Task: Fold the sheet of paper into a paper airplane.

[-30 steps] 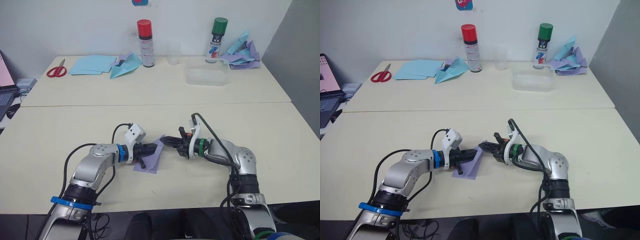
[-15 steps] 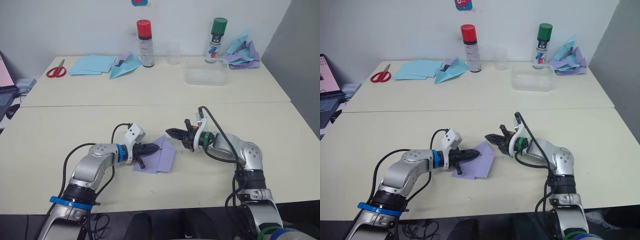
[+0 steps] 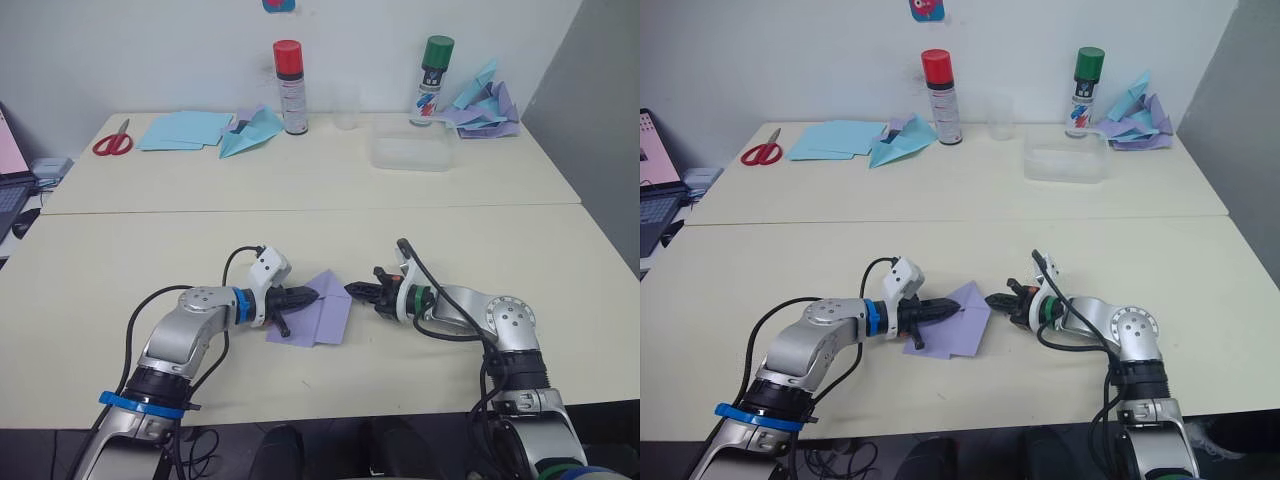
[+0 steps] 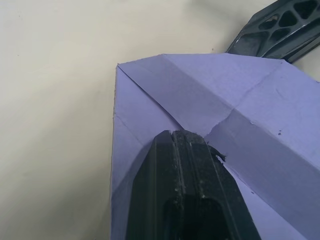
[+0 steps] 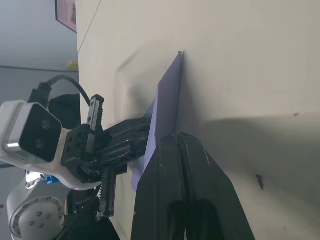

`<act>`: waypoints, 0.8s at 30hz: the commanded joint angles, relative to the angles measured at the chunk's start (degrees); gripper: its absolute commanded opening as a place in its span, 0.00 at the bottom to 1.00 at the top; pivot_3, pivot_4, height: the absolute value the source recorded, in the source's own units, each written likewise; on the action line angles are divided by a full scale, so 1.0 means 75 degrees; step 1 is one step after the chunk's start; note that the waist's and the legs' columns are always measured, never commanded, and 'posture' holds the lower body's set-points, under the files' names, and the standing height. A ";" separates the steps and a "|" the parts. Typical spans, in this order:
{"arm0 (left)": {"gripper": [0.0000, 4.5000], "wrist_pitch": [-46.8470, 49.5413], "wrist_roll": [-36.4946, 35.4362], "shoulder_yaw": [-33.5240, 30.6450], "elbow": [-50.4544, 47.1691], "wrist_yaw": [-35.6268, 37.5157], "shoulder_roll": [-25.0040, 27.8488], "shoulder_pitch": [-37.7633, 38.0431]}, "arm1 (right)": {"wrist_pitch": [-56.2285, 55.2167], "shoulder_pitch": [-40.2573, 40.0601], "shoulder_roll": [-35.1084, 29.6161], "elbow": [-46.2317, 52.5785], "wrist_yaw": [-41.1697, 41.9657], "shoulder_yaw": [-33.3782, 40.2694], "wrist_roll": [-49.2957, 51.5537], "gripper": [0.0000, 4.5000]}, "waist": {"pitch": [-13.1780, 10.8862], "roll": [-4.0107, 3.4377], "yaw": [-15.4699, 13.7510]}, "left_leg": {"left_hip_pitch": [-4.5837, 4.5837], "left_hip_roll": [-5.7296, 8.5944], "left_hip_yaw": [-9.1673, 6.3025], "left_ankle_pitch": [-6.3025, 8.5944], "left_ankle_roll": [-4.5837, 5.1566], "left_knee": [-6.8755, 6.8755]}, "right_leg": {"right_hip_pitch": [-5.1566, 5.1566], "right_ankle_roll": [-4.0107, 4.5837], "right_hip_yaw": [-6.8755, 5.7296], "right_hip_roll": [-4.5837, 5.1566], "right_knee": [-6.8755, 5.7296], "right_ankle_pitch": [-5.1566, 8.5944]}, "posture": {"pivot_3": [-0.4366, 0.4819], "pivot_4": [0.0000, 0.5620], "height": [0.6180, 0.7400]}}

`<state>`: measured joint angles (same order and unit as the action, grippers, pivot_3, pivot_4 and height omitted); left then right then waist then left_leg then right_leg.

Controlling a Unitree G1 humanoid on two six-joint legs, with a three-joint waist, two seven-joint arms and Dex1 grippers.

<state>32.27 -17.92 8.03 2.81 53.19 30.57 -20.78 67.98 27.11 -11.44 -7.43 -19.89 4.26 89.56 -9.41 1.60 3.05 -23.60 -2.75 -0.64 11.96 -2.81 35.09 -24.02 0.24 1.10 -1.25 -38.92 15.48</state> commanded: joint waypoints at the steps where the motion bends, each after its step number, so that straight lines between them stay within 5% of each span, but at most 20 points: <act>1: 0.00 0.0243 0.0184 0.0120 0.0134 -0.0048 0.0167 0.0233 | 0.0176 -0.0136 0.0153 0.0384 0.0210 -0.0122 -0.0002 0.01 | 0.0002 0.0002 0.0000 | 0.0000 0.0000 0.0000 0.0000 0.0000 0.0000 | 0.0000 0.0000 0.0000 0.0000 0.0000 0.0000 | 0.48 0.27 1.00; 24: 0.00 0.0388 -0.0167 -0.0305 -0.0158 0.0292 0.0548 0.0333 | -0.0023 0.0358 0.1464 0.0086 0.0444 -0.0180 -0.0825 0.01 | 0.0003 0.0003 0.0001 | 0.0001 -0.0003 -0.0002 0.0000 0.0000 0.0004 | -0.0001 0.0000 -0.0001 -0.0001 -0.0003 0.0000 | 0.48 0.27 1.00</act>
<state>33.76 -19.42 6.60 1.37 55.79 33.53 -19.02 67.87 28.62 -0.97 -7.43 -18.06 3.01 83.88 -9.39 1.62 3.06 -23.59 -2.77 -0.65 11.96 -2.81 35.12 -24.03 0.24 1.09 -1.26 -38.94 15.48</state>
